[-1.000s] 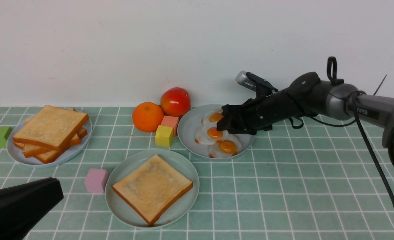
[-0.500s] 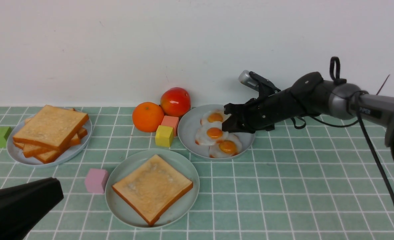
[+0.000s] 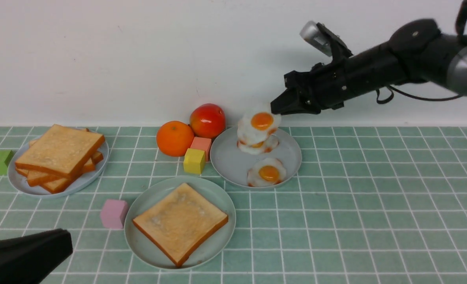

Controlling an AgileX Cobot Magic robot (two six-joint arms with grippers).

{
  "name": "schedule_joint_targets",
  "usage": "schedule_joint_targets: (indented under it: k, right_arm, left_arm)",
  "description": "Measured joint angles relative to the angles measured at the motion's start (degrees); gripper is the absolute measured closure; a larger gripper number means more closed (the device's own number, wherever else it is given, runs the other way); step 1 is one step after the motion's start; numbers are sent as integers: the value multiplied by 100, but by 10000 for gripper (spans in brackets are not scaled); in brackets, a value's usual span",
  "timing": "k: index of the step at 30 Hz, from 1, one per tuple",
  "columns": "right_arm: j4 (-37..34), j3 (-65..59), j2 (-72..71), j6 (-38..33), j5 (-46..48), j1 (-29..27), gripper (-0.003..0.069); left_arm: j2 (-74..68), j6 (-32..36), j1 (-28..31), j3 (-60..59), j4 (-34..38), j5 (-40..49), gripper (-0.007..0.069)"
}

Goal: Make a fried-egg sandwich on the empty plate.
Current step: Use the right arm to place the fried egg on the slice of bread in the middle

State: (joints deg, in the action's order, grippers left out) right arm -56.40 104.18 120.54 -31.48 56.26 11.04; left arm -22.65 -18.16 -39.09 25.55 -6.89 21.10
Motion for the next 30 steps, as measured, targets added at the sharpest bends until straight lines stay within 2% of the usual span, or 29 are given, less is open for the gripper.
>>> schedule_joint_targets:
  k: [5, 8, 9, 13, 16, 23, 27, 28, 29, 30]
  right_arm:
    - [-206, -902, -364, -223, 159, 583, 599]
    - [-629, -1436, -322, -418, -164, 1048, 599]
    - [-661, -1465, -312, -438, -164, 1048, 599]
    - [-1357, -1748, 27, -775, -909, 1552, 599]
    - [-1792, -1753, 252, -862, -1291, 1630, 599]
    - [-2093, -1753, 542, -711, -1643, 1630, 598]
    - [-2088, -1753, 691, -580, -1596, 1630, 548]
    - [-2057, -1753, 697, -566, -1596, 1630, 500]
    - [-2057, -1753, 698, -566, -1596, 1630, 485]
    - [-2057, -1753, 698, -566, -1596, 1614, 417]
  left_arm:
    - [0, 0, 0, 0, -237, 111, 634]
    - [0, 0, 0, 0, -253, 111, 634]
    - [0, 0, 0, 0, -253, 111, 634]
    - [0, 0, 0, 0, -270, 111, 634]
    - [0, 0, 0, 0, -272, 111, 634]
    - [0, 0, 0, 0, -272, 111, 634]
    - [0, 0, 0, 0, -272, 111, 634]
    - [0, 0, 0, 0, -272, 111, 634]
    - [0, 0, 0, 0, -272, 111, 634]
    - [0, 0, 0, 0, -272, 111, 634]
